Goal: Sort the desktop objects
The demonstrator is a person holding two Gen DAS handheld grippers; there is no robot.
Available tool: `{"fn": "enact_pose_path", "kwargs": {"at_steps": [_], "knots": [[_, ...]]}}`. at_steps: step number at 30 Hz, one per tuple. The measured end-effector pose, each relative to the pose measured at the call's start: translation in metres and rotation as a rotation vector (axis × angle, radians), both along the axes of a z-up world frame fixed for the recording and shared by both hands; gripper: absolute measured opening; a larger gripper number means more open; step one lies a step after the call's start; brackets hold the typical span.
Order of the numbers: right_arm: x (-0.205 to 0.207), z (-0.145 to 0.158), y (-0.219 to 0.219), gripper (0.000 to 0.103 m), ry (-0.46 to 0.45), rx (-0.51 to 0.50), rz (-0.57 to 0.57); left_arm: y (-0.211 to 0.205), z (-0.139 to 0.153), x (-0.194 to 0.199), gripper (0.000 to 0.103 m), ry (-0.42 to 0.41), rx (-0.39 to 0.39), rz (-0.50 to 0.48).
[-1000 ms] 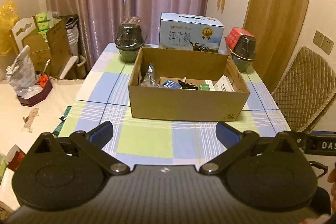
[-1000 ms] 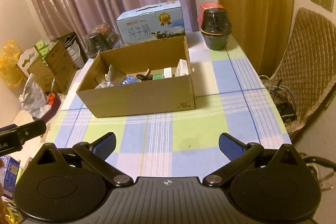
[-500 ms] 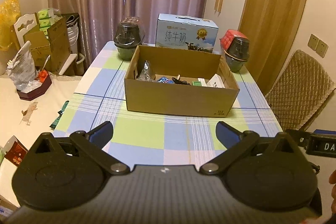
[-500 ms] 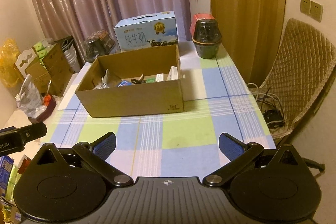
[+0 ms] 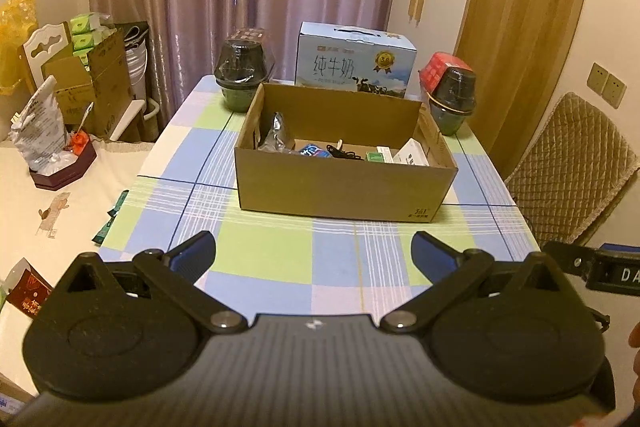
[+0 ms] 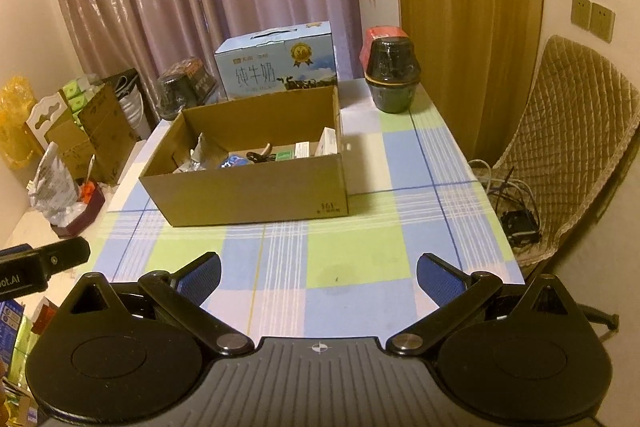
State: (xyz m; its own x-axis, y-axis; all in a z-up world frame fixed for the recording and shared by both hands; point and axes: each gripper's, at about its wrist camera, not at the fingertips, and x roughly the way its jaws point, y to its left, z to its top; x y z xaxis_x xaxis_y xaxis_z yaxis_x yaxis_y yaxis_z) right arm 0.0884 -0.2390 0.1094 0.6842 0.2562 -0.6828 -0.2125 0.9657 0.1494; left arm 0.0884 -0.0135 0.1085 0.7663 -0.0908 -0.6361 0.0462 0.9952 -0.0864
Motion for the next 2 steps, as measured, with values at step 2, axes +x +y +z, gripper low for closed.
{"fn": "enact_pose_path", "kwargs": {"at_steps": [2], "knots": [[0.0002,-0.0022,0.0001,0.101,0.002,-0.01,-0.002,0.0001,-0.0004,0.0002,0.102,-0.008,-0.002,0.004]]}}
